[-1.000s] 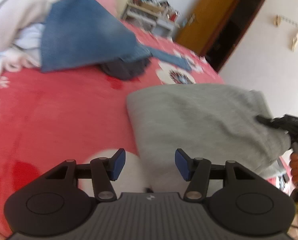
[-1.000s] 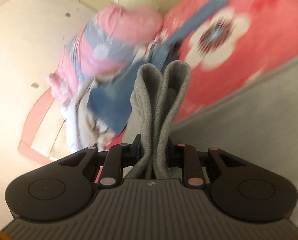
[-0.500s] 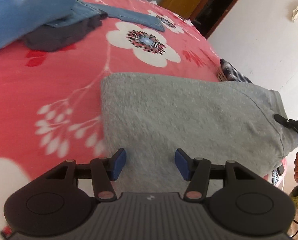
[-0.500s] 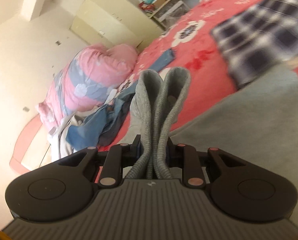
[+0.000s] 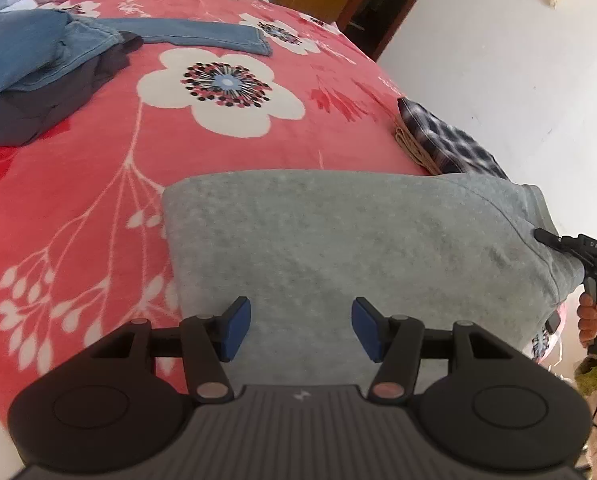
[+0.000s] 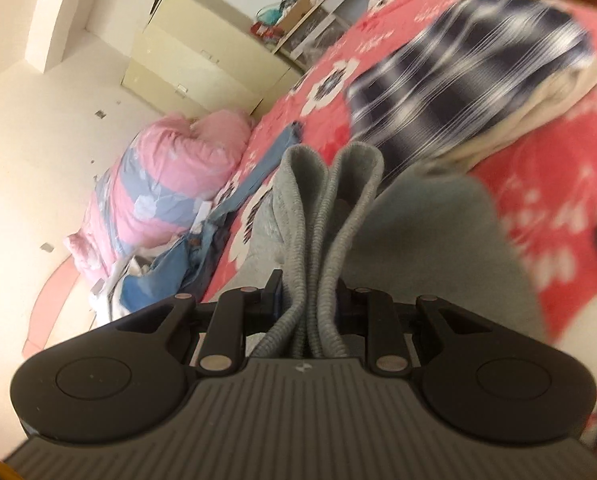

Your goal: Fold clothes

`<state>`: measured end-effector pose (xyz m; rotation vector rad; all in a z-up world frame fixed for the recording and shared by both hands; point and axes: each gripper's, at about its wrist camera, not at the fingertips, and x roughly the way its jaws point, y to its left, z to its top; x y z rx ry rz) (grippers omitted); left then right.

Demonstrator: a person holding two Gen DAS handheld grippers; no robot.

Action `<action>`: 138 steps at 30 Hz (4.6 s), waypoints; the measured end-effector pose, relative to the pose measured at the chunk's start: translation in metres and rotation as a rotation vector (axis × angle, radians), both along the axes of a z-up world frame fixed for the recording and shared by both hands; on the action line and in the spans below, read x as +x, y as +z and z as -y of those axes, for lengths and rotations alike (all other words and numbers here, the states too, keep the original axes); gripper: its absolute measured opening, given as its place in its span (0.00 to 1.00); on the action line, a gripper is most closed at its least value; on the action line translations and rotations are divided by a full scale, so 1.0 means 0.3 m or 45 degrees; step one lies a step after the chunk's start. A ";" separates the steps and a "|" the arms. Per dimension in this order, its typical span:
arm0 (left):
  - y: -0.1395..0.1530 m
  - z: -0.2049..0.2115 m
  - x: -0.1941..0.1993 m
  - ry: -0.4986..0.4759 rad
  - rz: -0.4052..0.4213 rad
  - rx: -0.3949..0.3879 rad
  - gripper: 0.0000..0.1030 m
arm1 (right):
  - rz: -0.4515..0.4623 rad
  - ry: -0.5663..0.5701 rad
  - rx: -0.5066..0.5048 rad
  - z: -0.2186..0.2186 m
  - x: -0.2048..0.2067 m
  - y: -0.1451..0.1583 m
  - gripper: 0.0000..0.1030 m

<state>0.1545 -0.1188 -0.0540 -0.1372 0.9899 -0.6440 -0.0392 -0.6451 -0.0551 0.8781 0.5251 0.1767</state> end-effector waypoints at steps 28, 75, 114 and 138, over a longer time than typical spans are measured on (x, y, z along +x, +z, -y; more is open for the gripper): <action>-0.016 -0.246 0.080 0.135 -0.140 -0.232 0.59 | 0.191 0.181 -1.056 -0.896 -0.121 0.251 0.60; 0.123 -1.137 0.226 0.488 -0.227 -0.268 0.10 | 0.530 0.718 -1.899 -2.281 0.246 0.137 0.14; -0.020 -0.855 0.027 0.434 0.257 0.396 0.48 | 0.012 0.021 -0.793 -1.206 0.524 -0.031 0.46; 0.300 -1.275 -0.808 0.786 0.582 0.064 0.92 | 0.366 0.021 -0.805 -1.575 -0.098 0.323 0.99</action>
